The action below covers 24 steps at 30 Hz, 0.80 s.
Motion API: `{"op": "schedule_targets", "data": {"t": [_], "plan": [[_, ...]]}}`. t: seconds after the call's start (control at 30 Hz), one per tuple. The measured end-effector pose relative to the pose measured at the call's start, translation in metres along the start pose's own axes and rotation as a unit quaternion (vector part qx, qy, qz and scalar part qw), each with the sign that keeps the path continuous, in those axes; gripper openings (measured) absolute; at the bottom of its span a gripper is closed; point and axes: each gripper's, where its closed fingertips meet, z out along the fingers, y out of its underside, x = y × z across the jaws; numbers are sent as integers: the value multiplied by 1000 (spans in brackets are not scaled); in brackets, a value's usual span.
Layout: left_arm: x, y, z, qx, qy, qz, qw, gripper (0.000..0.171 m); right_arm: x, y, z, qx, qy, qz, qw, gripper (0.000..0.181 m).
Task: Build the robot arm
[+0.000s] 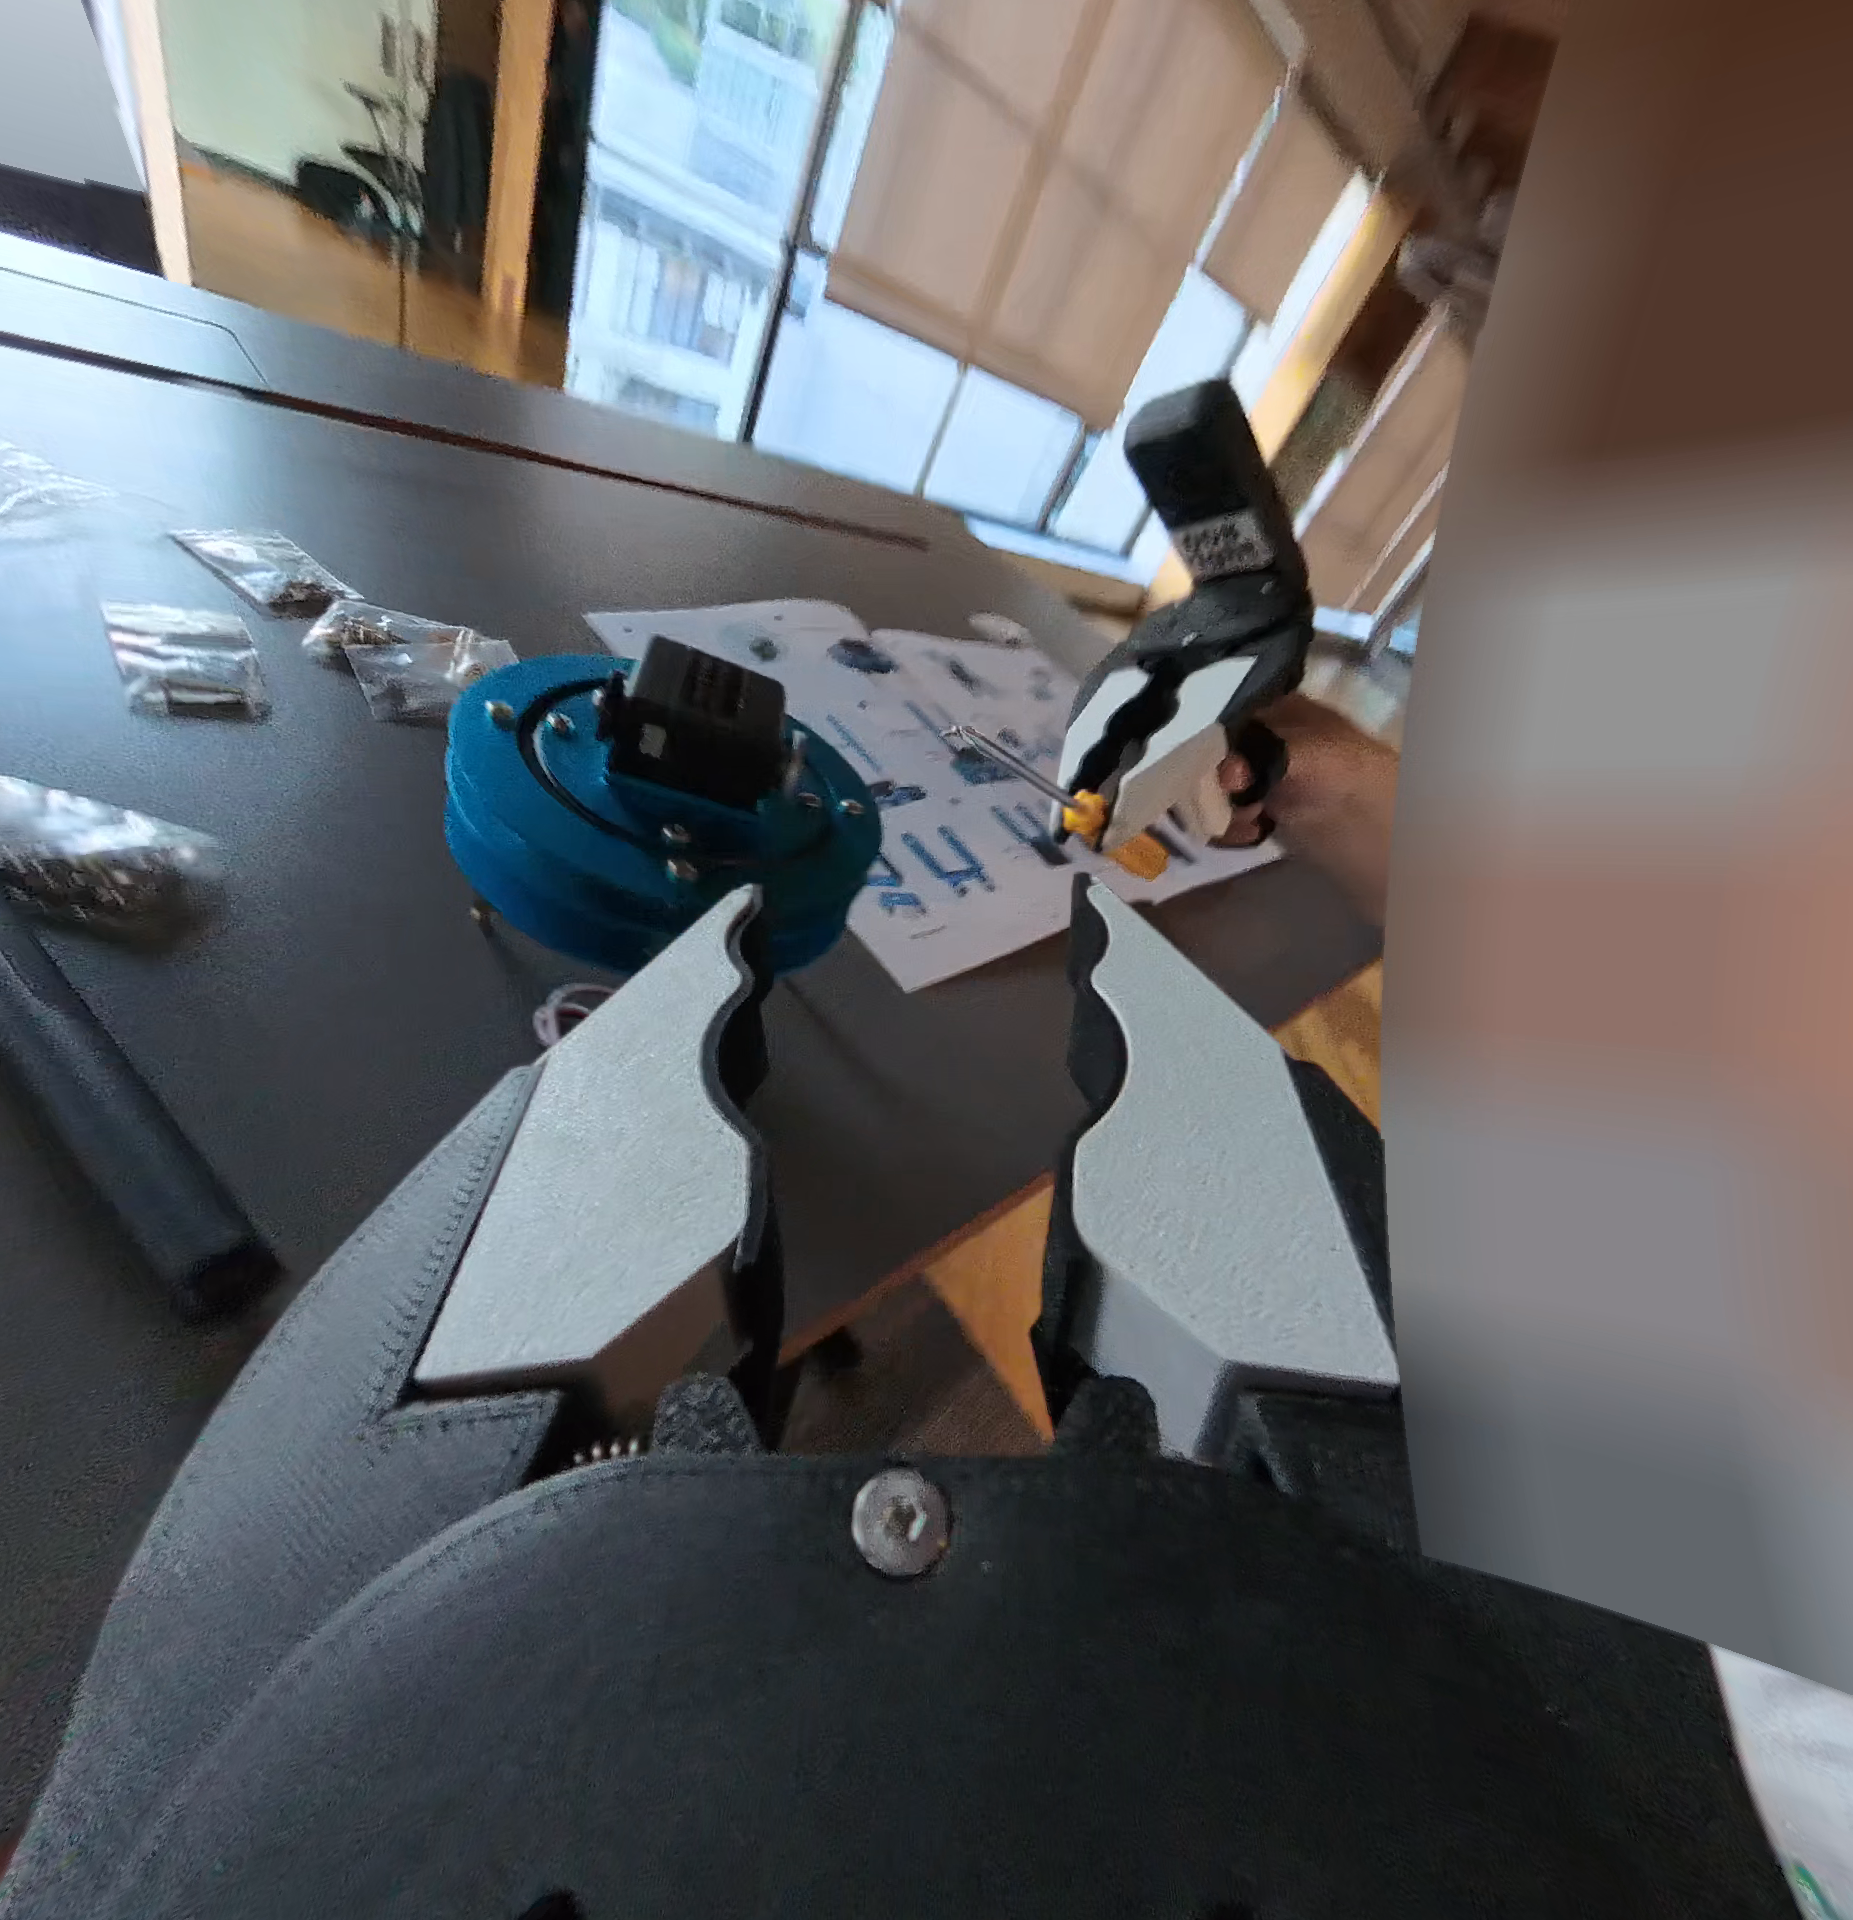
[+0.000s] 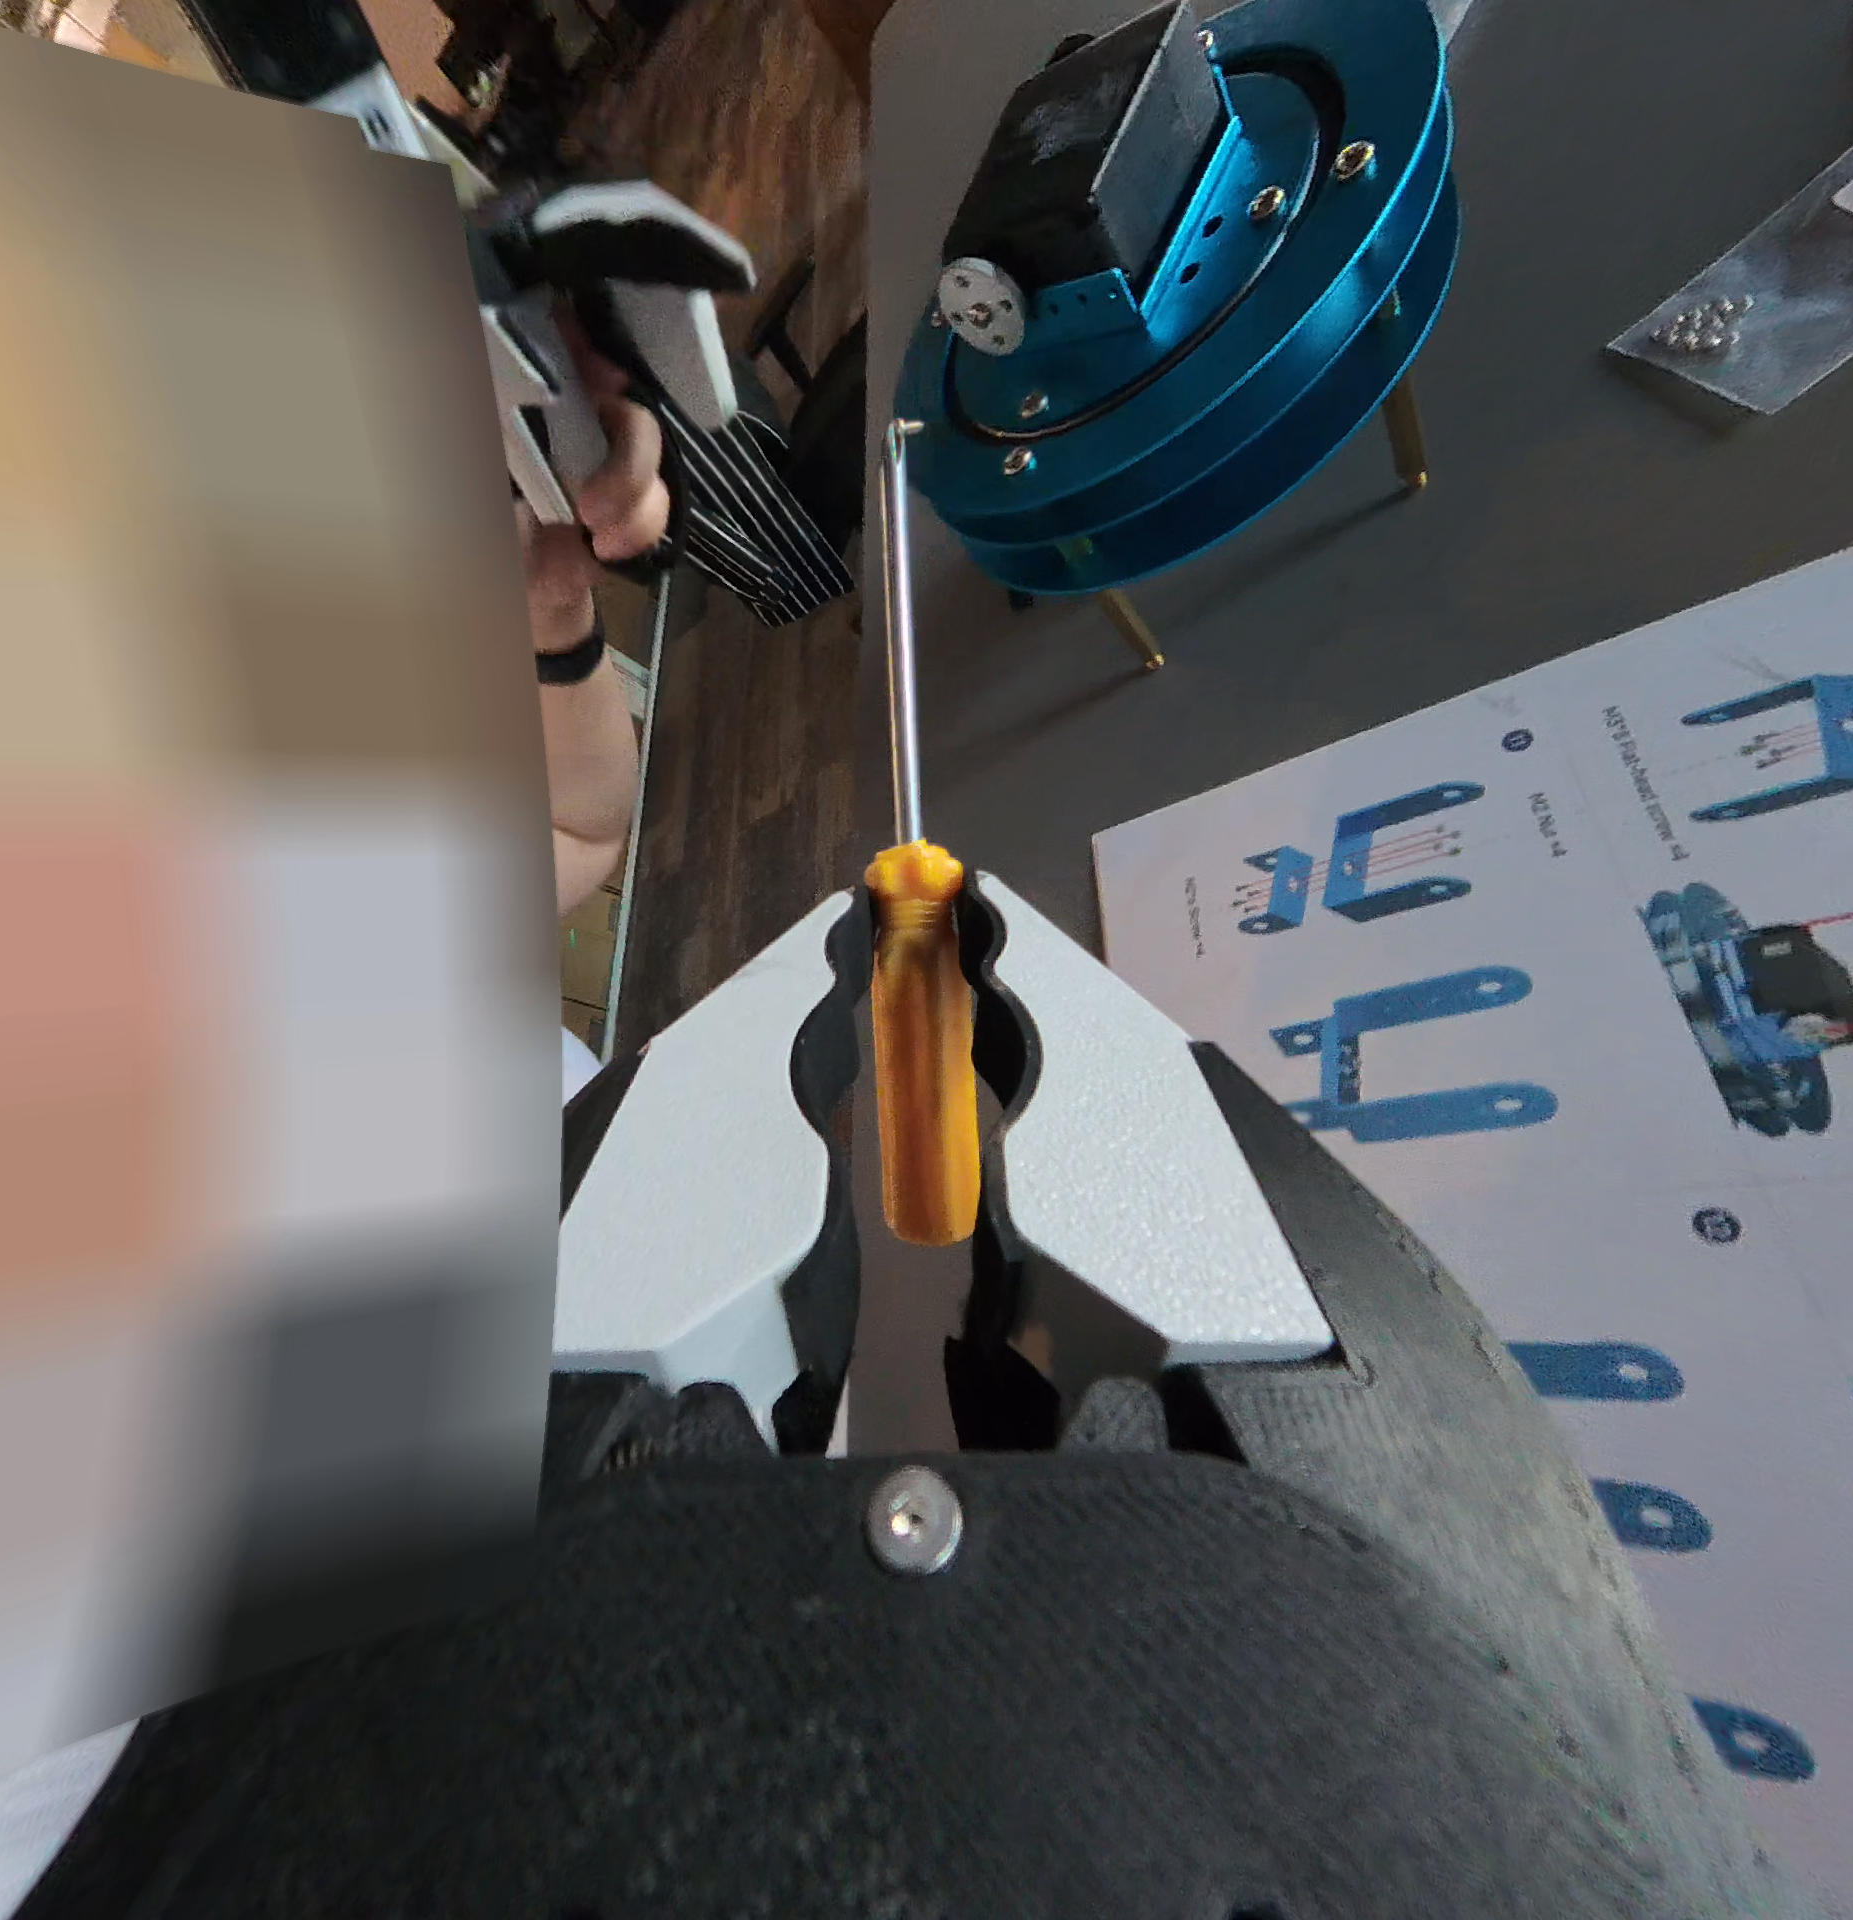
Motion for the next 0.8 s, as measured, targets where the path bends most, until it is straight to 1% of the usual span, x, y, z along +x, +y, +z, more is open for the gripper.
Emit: {"op": "schedule_targets", "data": {"t": [0.03,0.07,0.1,0.13,0.2,0.23,0.33,0.4,0.47,0.53,0.63,0.73,0.8], "plan": [[7,7,-3,20,0,-15,1000,56,-1,1,-4,8,0,3,1000,15],[13,19,-3,20,2,-29,999,56,-3,2,-9,17,-1,1,1000,14],[22,32,-1,6,12,-51,999,59,-4,4,-12,17,-1,-2,1000,14],[33,38,0,8,34,-78,996,58,-3,8,-16,14,7,-9,1000,14],[48,32,1,71,74,-135,986,48,2,10,-22,19,35,-38,998,15],[51,30,4,101,82,-153,980,39,3,11,-24,23,47,-53,997,15],[47,32,21,158,83,-220,959,35,6,15,-25,29,84,-103,991,15],[49,35,38,180,102,-264,942,33,6,21,-23,20,102,-138,985,15],[51,40,57,187,120,-301,927,33,5,26,-20,13,118,-181,976,15],[50,39,68,214,119,-321,915,31,6,28,-19,9,138,-226,964,14],[47,36,77,251,100,-328,905,31,3,29,-18,1,146,-271,952,15],[49,33,81,266,103,-335,898,31,-5,25,-18,14,130,-296,946,14],[49,30,81,277,106,-336,894,30,-6,23,-16,11,134,-315,939,14]]}}
